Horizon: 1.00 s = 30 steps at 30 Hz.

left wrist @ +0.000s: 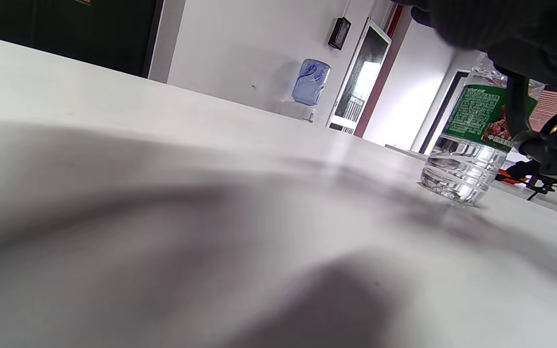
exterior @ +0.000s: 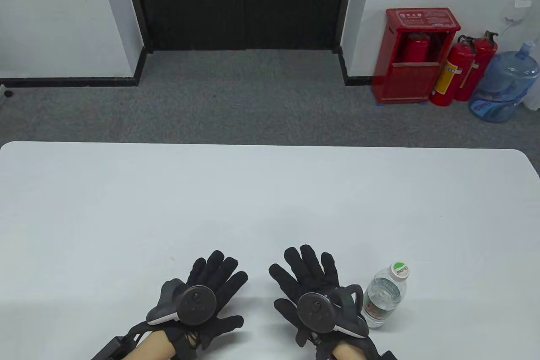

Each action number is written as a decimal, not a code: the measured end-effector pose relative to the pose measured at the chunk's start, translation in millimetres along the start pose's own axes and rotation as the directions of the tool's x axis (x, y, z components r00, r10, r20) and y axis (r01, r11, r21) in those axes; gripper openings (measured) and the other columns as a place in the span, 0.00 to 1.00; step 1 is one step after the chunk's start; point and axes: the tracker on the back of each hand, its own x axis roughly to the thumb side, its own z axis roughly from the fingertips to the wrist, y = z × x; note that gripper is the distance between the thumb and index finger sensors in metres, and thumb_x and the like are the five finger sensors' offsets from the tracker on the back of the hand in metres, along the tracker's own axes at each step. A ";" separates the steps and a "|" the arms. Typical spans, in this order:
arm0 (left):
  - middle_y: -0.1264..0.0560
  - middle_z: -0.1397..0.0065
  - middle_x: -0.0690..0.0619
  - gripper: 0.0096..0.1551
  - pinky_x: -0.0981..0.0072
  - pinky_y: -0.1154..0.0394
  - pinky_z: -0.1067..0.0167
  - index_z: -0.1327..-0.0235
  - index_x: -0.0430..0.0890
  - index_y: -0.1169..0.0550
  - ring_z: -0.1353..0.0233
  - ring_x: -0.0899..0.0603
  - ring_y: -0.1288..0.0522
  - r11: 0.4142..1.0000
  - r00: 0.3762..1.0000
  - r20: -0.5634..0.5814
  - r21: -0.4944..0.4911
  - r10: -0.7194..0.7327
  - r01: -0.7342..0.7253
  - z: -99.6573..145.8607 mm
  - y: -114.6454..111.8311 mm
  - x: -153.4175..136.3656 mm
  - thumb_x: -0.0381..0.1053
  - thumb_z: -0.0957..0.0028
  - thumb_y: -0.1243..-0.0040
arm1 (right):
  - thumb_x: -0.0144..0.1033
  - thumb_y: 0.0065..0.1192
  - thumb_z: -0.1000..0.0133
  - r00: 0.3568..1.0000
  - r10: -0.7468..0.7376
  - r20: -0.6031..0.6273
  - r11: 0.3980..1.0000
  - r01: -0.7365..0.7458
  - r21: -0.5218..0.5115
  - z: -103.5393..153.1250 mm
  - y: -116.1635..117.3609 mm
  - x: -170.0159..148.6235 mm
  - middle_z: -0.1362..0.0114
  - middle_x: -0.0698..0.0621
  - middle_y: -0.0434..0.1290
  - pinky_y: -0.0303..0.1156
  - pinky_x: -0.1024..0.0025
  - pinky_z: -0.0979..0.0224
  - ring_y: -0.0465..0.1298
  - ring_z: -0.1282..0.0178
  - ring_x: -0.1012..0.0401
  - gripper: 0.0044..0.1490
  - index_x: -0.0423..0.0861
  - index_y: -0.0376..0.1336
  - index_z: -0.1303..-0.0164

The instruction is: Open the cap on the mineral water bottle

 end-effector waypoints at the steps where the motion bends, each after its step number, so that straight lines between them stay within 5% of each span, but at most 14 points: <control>1: 0.64 0.21 0.51 0.53 0.35 0.66 0.28 0.30 0.65 0.57 0.19 0.37 0.69 1.000 1.000 -0.001 -0.002 0.000 0.000 0.0 0.0 0.2 0.74 0.59 0.44 | 0.66 0.49 0.54 1.000 0.002 0.001 1.000 -0.002 0.002 0.1 0.0 0.2 0.13 0.53 0.38 0.33 0.36 0.25 0.37 0.15 0.46 0.46 0.71 0.39 0.26; 30: 0.64 0.21 0.51 0.52 0.35 0.66 0.28 0.30 0.65 0.57 0.19 0.37 0.69 1.000 1.000 0.006 -0.006 0.003 -0.003 -0.4 -2.3 3.9 0.74 0.59 0.44 | 0.65 0.50 0.54 1.000 0.021 0.011 1.000 -0.021 0.005 0.2 2.1 3.6 0.13 0.53 0.39 0.32 0.35 0.26 0.37 0.15 0.45 0.46 0.70 0.39 0.26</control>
